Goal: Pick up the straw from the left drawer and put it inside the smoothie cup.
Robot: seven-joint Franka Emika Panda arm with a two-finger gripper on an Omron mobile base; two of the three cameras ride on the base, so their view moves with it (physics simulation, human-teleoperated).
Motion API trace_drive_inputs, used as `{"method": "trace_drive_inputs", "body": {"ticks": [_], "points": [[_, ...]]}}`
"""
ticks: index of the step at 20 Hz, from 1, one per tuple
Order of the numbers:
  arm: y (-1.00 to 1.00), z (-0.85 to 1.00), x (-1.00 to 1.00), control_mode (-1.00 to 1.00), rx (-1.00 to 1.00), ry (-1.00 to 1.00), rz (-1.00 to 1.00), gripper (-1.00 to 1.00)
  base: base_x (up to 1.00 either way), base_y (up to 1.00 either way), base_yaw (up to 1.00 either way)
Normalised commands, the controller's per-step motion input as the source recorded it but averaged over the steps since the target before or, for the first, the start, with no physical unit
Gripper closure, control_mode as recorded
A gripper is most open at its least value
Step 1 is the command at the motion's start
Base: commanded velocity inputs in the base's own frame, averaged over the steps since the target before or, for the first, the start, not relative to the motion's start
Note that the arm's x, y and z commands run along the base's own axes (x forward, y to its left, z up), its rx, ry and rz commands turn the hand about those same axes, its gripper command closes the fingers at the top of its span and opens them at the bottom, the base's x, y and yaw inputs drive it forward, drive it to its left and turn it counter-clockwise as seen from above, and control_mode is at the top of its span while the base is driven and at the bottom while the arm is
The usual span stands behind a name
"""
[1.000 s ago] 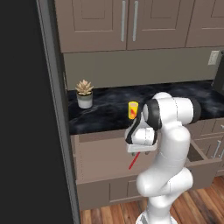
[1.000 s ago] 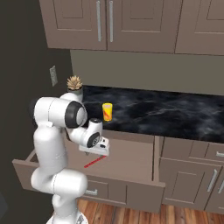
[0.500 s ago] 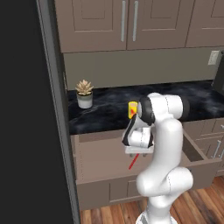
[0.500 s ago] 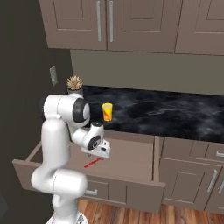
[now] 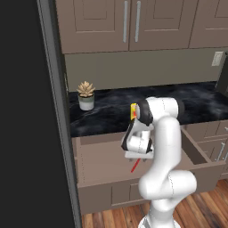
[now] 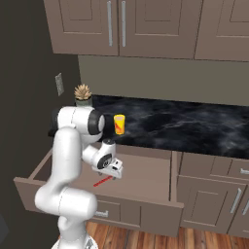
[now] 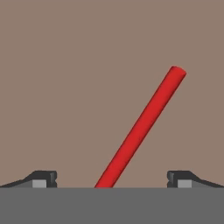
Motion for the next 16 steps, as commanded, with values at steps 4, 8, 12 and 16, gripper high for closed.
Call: {"method": "trace_drive_inputs", "body": {"ticks": [4,8,12,16], "points": [[0.12,-0.34,0.24,-1.00,-0.01,0.00,-0.05,-1.00,0.00,0.00,0.00],[0.13,-0.34,0.25,-1.00,-0.02,0.00,-0.06,-1.00,0.00,0.00,0.00],[0.15,-0.39,0.24,-1.00,-0.03,0.02,-0.05,-1.00,0.00,0.00,0.00],[0.18,-0.51,0.07,-1.00,-0.06,0.06,-0.04,1.00,0.00,0.00,0.00]]}}
